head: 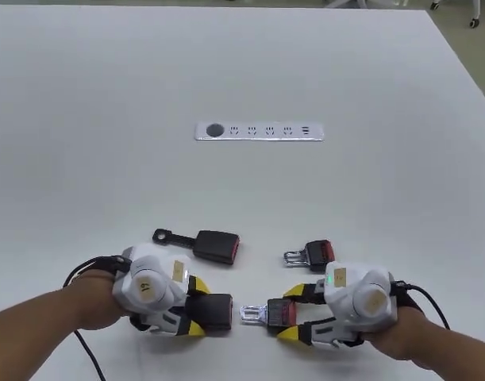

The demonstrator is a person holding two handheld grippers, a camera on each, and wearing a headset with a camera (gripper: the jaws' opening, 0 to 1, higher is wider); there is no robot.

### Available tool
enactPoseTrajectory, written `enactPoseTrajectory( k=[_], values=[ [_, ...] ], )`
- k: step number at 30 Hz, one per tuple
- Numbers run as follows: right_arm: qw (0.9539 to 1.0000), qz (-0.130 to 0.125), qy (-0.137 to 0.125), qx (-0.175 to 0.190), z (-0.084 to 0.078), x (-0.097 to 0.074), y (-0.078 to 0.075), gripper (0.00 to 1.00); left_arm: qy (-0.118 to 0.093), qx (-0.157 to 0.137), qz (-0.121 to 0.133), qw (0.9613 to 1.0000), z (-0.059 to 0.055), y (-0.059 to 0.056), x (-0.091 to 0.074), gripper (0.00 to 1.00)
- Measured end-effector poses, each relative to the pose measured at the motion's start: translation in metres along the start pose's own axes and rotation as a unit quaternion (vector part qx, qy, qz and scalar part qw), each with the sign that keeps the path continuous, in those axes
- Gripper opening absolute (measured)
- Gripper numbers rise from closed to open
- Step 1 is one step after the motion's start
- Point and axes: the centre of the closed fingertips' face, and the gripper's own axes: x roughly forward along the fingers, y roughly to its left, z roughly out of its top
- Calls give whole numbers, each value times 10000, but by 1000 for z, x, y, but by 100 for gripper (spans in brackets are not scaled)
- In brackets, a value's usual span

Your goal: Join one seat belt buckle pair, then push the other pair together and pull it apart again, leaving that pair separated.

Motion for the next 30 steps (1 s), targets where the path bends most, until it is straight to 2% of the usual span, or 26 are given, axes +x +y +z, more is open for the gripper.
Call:
enactPoseTrajectory(
  k=[5,19,30],
  values=[
    [10000,-8,17,2,-1,-7,0,32,20,10,0,10000,0,0,-1,34],
    [10000,-15,56,-1,-15,-20,-1,33,62,14,1,10000,0,-2,-1,34],
    [10000,-15,55,13,-18,-22,-2,33,113,17,6,9999,0,-2,-1,34]
  ],
)
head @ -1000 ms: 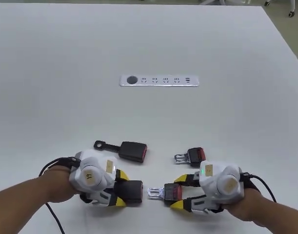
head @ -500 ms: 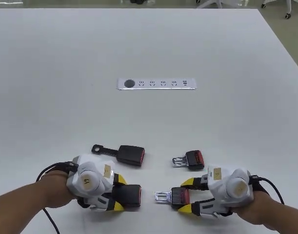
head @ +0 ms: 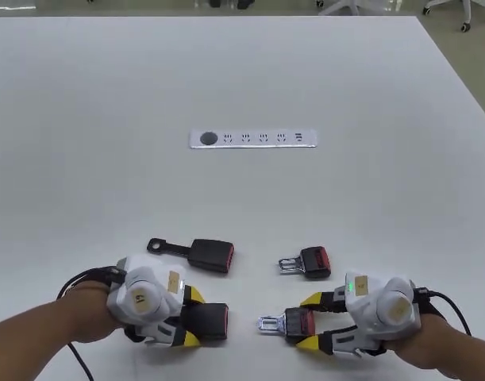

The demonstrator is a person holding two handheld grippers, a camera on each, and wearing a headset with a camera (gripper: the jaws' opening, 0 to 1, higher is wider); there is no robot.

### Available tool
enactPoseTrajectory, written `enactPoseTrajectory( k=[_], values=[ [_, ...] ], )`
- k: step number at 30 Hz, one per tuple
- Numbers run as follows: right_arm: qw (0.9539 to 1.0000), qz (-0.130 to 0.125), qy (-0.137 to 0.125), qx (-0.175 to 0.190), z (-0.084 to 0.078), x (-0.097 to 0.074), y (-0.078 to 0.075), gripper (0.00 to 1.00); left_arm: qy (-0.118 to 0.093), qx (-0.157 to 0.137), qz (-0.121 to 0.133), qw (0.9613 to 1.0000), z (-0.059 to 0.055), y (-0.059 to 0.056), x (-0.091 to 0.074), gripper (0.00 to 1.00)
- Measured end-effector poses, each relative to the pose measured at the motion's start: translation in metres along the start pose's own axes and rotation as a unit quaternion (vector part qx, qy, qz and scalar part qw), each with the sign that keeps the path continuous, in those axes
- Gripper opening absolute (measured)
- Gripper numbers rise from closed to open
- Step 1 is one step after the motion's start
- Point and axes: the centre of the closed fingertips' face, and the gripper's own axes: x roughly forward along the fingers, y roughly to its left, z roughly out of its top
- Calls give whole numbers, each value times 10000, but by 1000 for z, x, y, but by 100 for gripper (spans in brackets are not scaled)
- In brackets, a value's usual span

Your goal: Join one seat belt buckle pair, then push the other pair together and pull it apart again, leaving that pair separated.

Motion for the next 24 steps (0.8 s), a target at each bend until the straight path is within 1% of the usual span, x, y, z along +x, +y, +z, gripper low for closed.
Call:
enactPoseTrajectory(
  k=[4,7,10,11,12,13,14,15,16,17,19,20,22,23,24],
  values=[
    [10000,15,31,6,0,0,0,33,57,4,4,10000,1,-1,0,34],
    [9999,19,91,-38,1,0,1,33,73,13,5,10000,0,-1,1,34],
    [9999,2,102,-7,0,-1,0,34,87,-58,32,9999,2,-1,1,35],
    [9999,-27,119,-13,0,-1,0,34,105,-72,34,9999,3,-2,1,36],
    [9999,-52,129,-30,-1,-1,0,34,109,-131,1,9999,4,-4,1,39],
    [9998,-160,122,58,-1,-1,-2,35,93,-224,-55,9997,4,-6,2,44],
    [9995,-251,111,167,-1,-2,-5,38,16,-395,-60,9992,5,-7,2,50],
    [9994,-246,100,205,-1,-2,-4,42,8,-380,-19,9993,5,-5,2,57],
    [9994,-224,-31,247,2,-3,-4,46,-2,-361,6,9993,5,-4,0,62],
    [9991,-242,-95,341,3,-4,-5,50,-54,-392,36,9992,7,-3,-2,63],
    [9989,-301,-153,340,4,-6,-8,55,-152,-474,171,9986,11,2,-8,64],
    [9986,-361,-222,317,8,-6,-9,56,-208,-516,230,9982,13,4,-10,65],
    [9981,-412,-300,350,13,-8,-11,58,-379,-699,303,9964,17,8,-14,68],
    [9977,-428,-355,376,15,-9,-11,59,-435,-703,376,9959,23,9,-19,69],
    [9973,-473,-417,383,18,-10,-14,61,-440,-710,415,9956,25,9,-21,71]
  ],
)
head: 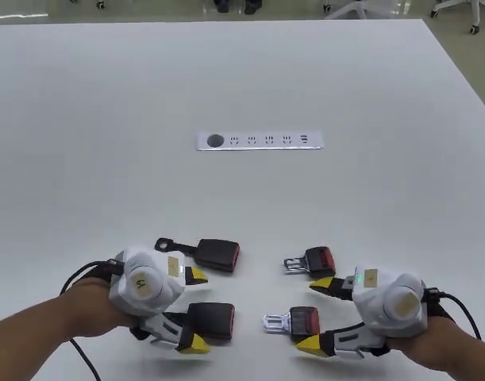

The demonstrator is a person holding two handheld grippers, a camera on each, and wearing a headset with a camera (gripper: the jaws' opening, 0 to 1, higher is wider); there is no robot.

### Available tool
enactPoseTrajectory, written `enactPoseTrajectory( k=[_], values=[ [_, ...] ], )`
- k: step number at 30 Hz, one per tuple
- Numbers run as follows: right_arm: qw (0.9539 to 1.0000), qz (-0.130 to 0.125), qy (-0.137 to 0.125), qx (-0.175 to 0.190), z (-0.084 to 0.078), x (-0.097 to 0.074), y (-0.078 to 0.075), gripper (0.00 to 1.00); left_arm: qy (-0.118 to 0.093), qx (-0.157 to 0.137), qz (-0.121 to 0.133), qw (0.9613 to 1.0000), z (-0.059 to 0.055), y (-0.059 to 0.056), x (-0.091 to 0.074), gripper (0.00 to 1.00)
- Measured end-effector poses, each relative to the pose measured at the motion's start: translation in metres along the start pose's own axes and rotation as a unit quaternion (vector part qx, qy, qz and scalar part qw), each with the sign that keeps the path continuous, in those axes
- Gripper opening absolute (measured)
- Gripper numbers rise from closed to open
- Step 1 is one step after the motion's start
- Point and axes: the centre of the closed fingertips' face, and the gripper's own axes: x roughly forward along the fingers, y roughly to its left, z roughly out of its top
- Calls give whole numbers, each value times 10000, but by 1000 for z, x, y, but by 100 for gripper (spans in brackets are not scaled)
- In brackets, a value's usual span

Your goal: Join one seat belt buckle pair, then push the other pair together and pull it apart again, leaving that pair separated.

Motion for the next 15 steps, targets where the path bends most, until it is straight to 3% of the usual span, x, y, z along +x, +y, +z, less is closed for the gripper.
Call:
enactPoseTrajectory(
  k=[6,15],
  values=[
    [9999,-41,-123,9,10,-3,-4,63,-93,-4,184,9998,7,5,-9,77],
    [9994,-180,-277,-93,27,-11,-16,72,-162,109,459,9988,12,26,-22,82]
  ],
)
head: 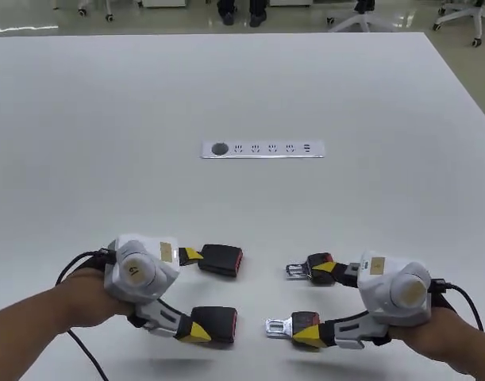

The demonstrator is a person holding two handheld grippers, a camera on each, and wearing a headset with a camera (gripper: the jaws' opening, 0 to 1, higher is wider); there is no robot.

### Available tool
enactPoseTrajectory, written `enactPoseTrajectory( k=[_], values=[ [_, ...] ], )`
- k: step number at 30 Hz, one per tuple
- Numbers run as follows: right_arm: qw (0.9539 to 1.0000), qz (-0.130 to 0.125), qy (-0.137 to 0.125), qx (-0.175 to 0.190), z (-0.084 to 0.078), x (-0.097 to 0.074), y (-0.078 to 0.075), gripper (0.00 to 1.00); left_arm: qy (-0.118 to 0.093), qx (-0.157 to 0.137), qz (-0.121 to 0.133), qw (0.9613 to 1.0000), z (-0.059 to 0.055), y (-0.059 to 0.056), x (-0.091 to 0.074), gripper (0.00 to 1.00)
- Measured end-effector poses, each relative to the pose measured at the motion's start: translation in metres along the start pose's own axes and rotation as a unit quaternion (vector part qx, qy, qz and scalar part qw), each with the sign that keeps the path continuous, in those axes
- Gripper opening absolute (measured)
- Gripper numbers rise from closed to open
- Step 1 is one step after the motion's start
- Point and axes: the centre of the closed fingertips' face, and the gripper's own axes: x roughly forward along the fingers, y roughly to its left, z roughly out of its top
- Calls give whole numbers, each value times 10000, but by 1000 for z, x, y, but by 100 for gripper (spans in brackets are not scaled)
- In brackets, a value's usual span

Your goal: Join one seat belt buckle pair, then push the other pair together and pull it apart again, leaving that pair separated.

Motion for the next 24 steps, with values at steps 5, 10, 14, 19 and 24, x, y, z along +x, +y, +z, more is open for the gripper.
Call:
enactPoseTrajectory(
  k=[5,10,14,19,24],
  values=[
    [9999,-80,-47,80,1,-2,-14,77,69,107,89,9999,4,13,-5,83],
    [9999,-110,-59,84,2,-4,-26,79,32,170,195,9997,9,28,-10,83],
    [9998,-138,-107,107,5,-3,-37,81,49,215,251,9994,11,37,-12,83],
    [9997,-157,-109,125,7,-5,-52,82,66,277,272,9992,13,50,-13,83],
    [9998,-149,-46,80,7,-4,-65,82,118,361,227,9990,13,59,-10,82]
  ],
)
